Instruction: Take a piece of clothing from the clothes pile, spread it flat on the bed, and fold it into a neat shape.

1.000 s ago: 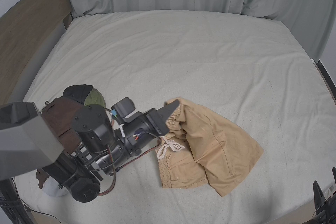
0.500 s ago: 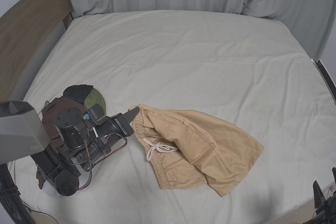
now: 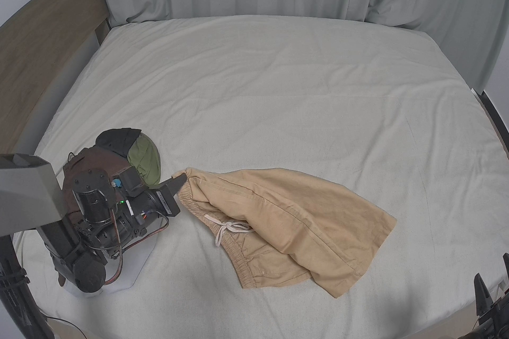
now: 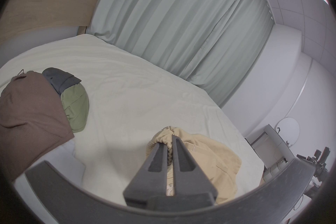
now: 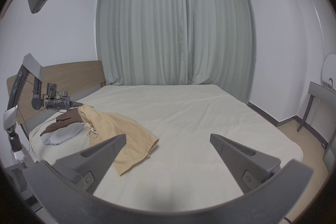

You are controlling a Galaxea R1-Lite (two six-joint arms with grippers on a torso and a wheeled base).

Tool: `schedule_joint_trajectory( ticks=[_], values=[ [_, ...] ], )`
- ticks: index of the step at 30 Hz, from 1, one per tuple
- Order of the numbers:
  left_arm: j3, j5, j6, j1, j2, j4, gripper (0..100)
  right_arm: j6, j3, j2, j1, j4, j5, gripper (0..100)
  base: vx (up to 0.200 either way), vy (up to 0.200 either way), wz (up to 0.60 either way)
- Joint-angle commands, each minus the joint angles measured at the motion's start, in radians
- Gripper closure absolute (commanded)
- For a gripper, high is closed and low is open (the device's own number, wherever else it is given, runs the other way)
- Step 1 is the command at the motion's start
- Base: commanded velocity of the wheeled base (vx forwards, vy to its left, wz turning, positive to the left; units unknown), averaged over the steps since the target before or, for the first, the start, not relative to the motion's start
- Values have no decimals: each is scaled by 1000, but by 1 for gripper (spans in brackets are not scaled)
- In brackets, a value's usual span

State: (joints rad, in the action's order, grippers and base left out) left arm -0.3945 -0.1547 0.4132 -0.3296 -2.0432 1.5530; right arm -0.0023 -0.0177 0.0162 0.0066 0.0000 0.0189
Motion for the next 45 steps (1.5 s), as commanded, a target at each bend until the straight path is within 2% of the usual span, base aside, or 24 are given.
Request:
schedule_joint_trajectory(
  ticks=[1,7,45],
  values=[
    [3,-8,-8,29,-32,1,100,-2,18,-16,1,0,1,0,0,0,0],
    [5,-8,-60,29,-75,2,100,-4,18,-16,1,0,1,0,0,0,0],
    [-20,-3,-60,29,-107,2,100,-41,18,-16,1,-3,21,0,0,0,0]
  ],
)
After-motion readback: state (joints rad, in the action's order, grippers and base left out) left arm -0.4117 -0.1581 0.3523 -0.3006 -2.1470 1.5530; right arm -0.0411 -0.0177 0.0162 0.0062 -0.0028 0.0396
